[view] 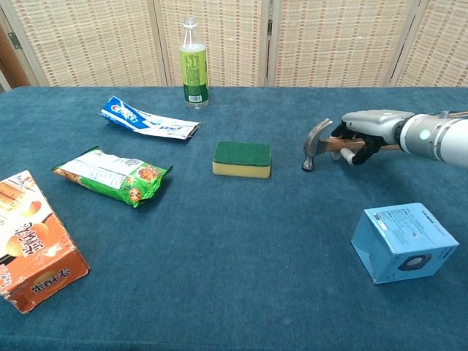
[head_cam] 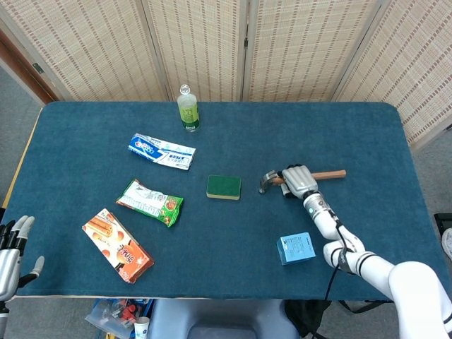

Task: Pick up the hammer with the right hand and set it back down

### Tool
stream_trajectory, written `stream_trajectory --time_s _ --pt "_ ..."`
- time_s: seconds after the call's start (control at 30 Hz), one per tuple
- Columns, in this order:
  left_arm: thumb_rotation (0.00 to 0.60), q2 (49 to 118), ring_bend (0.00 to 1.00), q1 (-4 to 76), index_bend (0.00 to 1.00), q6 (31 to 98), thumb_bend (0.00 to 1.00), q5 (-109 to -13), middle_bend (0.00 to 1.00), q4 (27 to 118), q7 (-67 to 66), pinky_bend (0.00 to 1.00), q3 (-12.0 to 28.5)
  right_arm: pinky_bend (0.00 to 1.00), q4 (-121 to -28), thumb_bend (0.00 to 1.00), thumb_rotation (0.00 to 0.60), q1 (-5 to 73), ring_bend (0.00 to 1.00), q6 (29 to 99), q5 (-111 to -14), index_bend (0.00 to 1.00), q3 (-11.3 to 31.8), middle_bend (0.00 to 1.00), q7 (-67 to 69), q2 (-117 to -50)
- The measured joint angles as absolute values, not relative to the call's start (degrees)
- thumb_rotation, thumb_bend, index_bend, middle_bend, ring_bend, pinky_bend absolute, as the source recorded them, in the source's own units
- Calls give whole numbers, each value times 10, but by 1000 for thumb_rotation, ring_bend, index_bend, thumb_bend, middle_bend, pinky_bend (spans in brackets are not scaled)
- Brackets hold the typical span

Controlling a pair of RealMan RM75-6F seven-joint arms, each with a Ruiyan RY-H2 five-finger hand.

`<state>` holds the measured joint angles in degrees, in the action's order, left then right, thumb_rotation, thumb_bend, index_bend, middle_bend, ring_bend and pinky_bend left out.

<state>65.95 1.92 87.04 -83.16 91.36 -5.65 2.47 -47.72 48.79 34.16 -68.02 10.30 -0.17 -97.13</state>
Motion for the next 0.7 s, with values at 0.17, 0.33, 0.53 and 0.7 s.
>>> stream_trajectory --time_s 0.17,0.33,0.53,0.7 --pt "600 661 0 20 0 868 348 -832 0 914 -58 0 24 195 -497 677 600 479 296 361 -696 572 101 584 15 -953" --pt "600 659 0 20 0 869 348 -833 0 917 -59 0 24 195 -529 692 600 469 359 382 -709 597 98 620 23 -929" --pt "600 658 0 20 0 869 348 -836 0 920 -61 0 24 312 -584 714 600 450 488 417 -724 621 94 681 23 -887" --pt "600 658 0 21 0 869 348 -839 0 922 -63 0 23 492 -616 726 600 433 577 446 -728 645 90 721 12 -860"
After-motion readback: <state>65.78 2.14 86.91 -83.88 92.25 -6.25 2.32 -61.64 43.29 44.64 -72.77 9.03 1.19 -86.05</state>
